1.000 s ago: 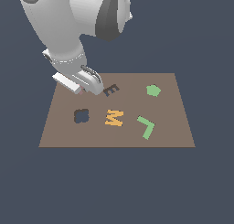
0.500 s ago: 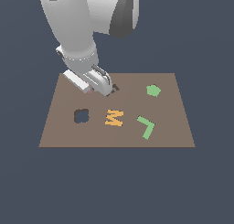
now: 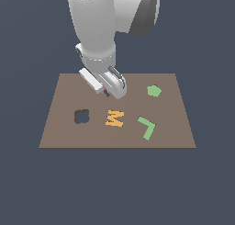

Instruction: Insert a designated object into the corresponding slot on a board.

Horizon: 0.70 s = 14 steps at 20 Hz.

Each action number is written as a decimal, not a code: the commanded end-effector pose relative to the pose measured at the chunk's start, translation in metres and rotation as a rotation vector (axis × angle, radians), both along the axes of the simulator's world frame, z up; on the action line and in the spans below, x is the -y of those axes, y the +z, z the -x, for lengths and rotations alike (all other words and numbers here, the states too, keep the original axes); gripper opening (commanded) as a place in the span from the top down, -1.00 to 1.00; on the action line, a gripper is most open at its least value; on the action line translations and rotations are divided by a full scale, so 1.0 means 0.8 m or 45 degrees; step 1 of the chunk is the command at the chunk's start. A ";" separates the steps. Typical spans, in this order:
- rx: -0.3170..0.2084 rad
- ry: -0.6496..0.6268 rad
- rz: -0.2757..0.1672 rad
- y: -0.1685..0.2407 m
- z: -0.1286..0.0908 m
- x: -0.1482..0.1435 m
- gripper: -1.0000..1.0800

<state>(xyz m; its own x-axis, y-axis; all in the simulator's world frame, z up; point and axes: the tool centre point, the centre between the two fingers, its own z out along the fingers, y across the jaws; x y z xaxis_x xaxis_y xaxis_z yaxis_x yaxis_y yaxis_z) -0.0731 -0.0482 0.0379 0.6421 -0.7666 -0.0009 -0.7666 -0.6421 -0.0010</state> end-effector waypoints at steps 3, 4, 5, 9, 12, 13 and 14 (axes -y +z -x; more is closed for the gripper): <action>0.000 -0.065 0.000 0.002 -0.004 -0.019 1.00; 0.000 -0.075 0.000 0.002 -0.005 -0.022 1.00; 0.000 -0.084 0.000 0.002 -0.006 -0.025 1.00; 0.000 -0.108 0.000 0.003 -0.009 -0.032 1.00; 0.000 -0.114 0.000 0.003 -0.010 -0.034 1.00; 0.000 -0.114 0.000 0.003 -0.010 -0.033 1.00; 0.000 -0.113 0.000 0.003 -0.010 -0.033 1.00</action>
<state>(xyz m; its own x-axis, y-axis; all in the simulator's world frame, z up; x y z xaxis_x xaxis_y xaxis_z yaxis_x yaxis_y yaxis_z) -0.0654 -0.0215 0.0402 0.5729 -0.8196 -0.0009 -0.8196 -0.5729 -0.0012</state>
